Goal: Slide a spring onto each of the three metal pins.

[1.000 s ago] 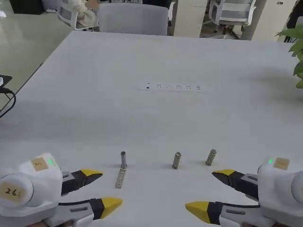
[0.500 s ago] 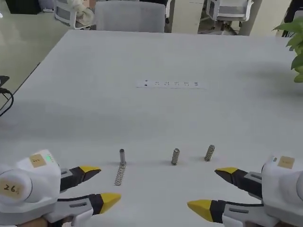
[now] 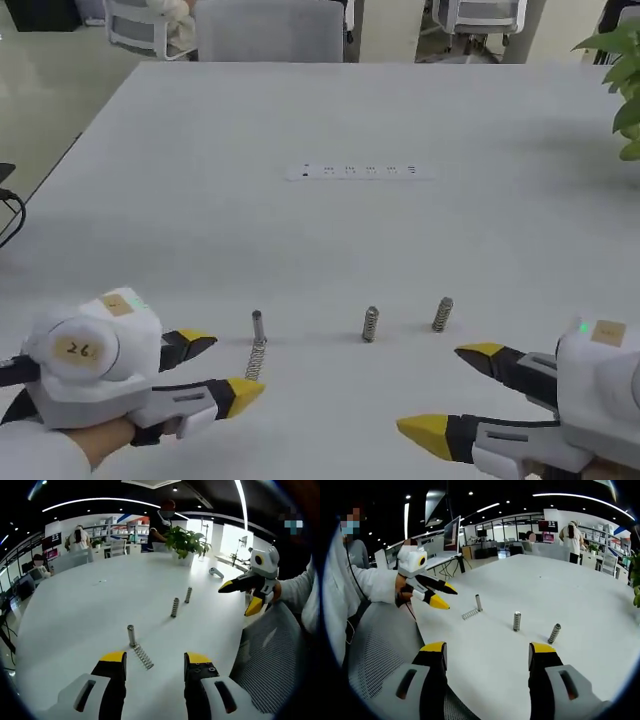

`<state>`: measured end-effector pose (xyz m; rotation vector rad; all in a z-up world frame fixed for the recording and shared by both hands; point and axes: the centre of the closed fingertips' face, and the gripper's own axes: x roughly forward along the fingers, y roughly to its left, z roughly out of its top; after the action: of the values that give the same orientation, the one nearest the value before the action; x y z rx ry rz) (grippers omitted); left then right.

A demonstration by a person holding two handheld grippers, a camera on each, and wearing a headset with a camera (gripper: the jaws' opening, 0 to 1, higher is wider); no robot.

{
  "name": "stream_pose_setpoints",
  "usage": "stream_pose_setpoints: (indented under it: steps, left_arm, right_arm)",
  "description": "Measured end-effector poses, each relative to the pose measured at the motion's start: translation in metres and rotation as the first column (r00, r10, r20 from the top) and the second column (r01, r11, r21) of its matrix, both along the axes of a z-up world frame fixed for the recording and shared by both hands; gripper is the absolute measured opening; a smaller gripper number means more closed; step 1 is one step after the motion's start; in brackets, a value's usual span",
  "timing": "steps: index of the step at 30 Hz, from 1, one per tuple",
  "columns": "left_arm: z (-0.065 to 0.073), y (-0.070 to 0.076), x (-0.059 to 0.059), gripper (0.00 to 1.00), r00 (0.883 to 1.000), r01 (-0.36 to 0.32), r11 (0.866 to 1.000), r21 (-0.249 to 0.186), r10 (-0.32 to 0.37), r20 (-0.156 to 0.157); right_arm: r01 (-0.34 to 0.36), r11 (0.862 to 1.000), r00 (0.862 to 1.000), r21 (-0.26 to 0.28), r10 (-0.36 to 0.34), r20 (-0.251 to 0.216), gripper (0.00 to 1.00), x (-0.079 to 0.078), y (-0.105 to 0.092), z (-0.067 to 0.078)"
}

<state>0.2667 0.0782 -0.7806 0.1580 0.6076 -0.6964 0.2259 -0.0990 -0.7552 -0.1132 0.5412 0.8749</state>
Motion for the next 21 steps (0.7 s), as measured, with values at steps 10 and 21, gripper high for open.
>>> stream_pose_setpoints:
  steps: [10,21]
  left_arm:
    - [-0.037,-0.003,0.017,0.26,0.987,-0.092,0.989,0.12,0.106,-0.12]
    - [-0.054,-0.002,0.022,0.19,0.971,-0.152,0.976,0.156,0.176,-0.16]
  right_arm:
    - [0.016,1.0,1.0,0.02,-0.016,0.01,0.65,0.002,-0.001,0.005]
    - [0.016,1.0,1.0,0.015,-0.016,0.012,0.64,0.001,-0.001,0.006]
